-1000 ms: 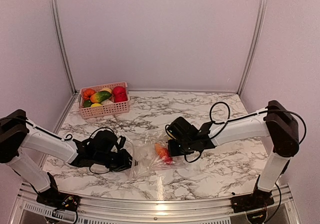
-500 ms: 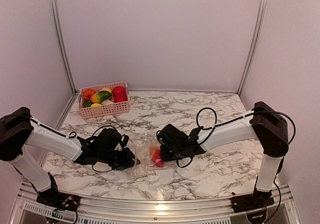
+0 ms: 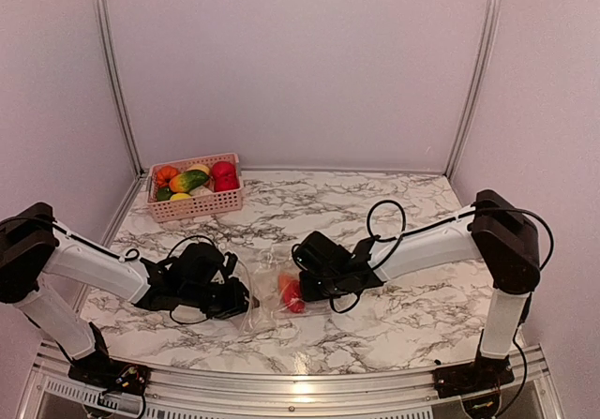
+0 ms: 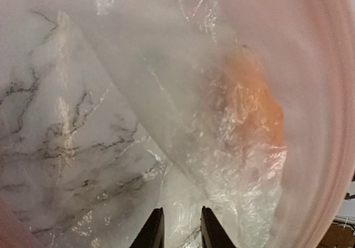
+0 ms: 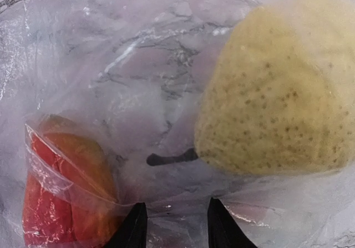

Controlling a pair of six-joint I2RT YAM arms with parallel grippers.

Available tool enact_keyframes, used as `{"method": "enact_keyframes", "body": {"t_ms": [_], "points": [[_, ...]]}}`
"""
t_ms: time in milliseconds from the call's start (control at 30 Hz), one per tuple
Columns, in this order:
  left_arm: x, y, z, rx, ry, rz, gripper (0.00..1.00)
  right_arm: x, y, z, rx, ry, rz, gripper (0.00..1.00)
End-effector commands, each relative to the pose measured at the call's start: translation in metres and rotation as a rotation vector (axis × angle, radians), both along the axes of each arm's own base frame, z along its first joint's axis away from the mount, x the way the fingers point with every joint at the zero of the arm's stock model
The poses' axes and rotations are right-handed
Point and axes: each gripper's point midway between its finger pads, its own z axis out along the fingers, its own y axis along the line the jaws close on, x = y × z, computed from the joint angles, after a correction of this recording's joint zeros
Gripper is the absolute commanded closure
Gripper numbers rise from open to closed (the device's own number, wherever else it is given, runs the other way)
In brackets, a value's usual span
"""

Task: Open the zip-top bag and remove the fake food
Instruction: Pick up the fake fruit from the zipper food storage bag.

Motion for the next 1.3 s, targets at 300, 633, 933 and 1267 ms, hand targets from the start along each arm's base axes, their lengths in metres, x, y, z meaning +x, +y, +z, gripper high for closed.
{"method": "enact_keyframes", "body": {"t_ms": [300,633,933,1267], "points": [[0.000,0.004,0.015,-0.053,-0.045,0.013,0.76,0.001,-0.001,0.066,0.048,-0.088,0.007,0.60],[0.002,0.004,0.015,-0.062,-0.052,0.023,0.76,-0.008,0.015,0.059,0.060,-0.068,0.051,0.72],[0.004,-0.001,0.017,-0.093,-0.053,0.026,0.75,-0.014,0.020,0.038,0.057,-0.023,0.080,0.75],[0.003,-0.005,0.017,-0.114,-0.046,0.021,0.70,-0.024,0.034,0.023,0.034,-0.003,0.137,0.65]]}}
